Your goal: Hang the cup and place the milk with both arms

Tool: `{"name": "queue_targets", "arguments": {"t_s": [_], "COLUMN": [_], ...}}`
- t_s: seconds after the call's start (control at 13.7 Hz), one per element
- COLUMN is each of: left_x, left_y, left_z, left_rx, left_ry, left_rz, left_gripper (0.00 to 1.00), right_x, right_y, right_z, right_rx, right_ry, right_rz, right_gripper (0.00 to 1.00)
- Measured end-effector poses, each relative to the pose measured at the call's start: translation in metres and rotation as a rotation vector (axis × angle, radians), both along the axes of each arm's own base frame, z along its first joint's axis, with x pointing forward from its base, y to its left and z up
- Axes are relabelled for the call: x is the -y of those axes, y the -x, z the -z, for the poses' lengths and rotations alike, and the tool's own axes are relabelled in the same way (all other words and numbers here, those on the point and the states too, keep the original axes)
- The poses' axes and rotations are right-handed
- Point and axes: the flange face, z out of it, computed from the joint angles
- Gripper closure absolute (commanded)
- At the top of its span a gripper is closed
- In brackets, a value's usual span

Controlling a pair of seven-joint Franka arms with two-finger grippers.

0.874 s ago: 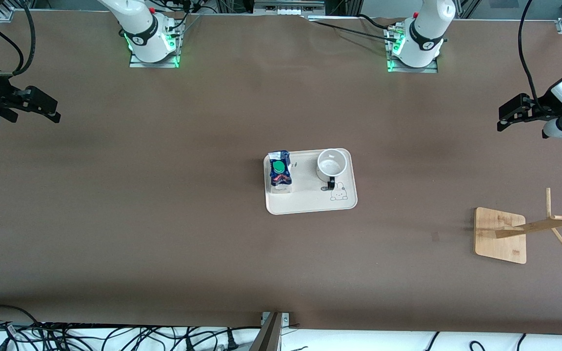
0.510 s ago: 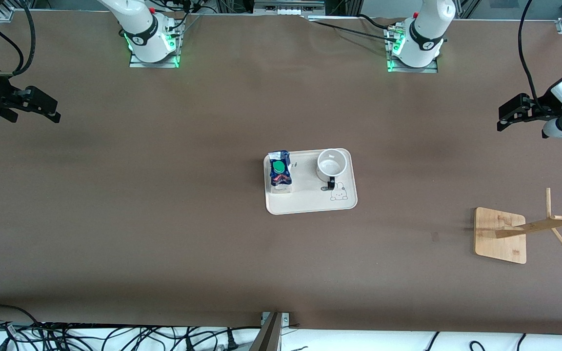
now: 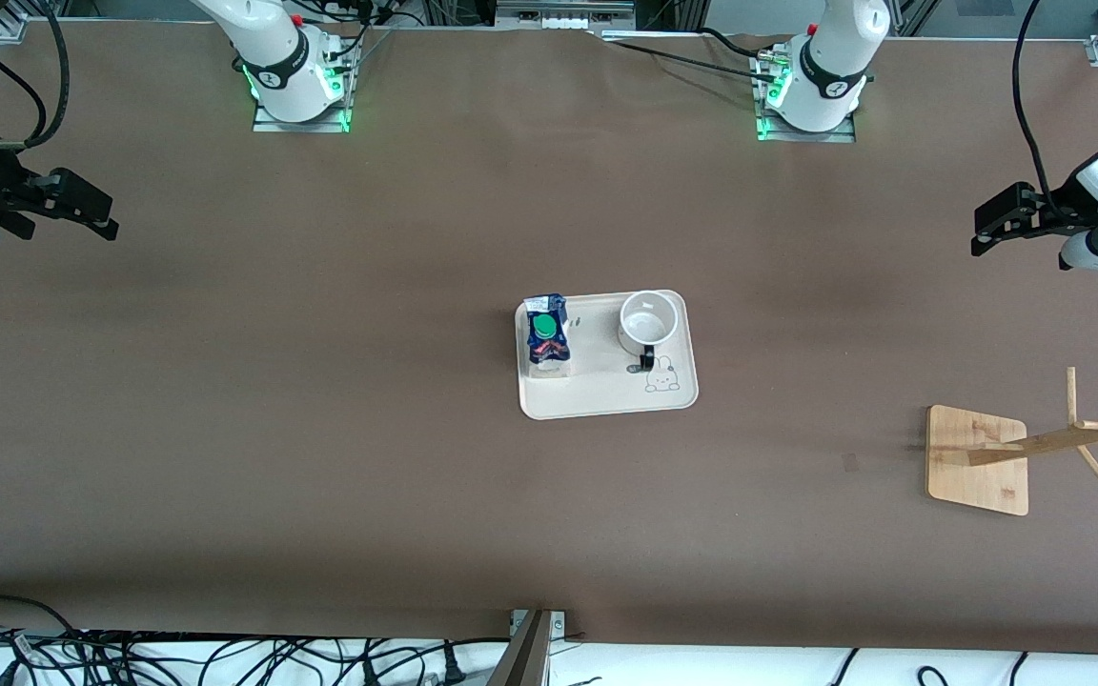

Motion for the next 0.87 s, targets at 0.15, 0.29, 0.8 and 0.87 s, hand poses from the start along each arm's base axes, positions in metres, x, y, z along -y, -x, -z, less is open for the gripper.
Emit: {"name": "queue_targets", "arguments": {"t_s": [0.15,0.29,0.8,0.87], "left_x": [0.0,0.0,0.0,0.0], "left_y": [0.0,0.0,0.0,0.0], "left_z": [0.0,0.001,0.001,0.001], "left_rx": [-0.001,-0.002,-0.003,-0.004], "left_ry": [0.0,0.0,0.0,0.0], "left_rz": [0.0,0.0,0.0,0.0], "left_gripper": [0.0,0.0,0.0,0.0], "right_x": [0.0,-0.004,-0.065,-0.085], "right_y": [0.0,0.0,-0.003,-0.004], "right_z": [0.0,0.0,0.019,0.033], "right_rx": [0.0,0.004,-0.043,-0.084], "right_ry": [0.0,0.0,0.002,0.0], "right_rz": [-0.001,-0.008,-0.126,-0.162], "right_gripper": [0.0,0.0,0.0,0.0]}}
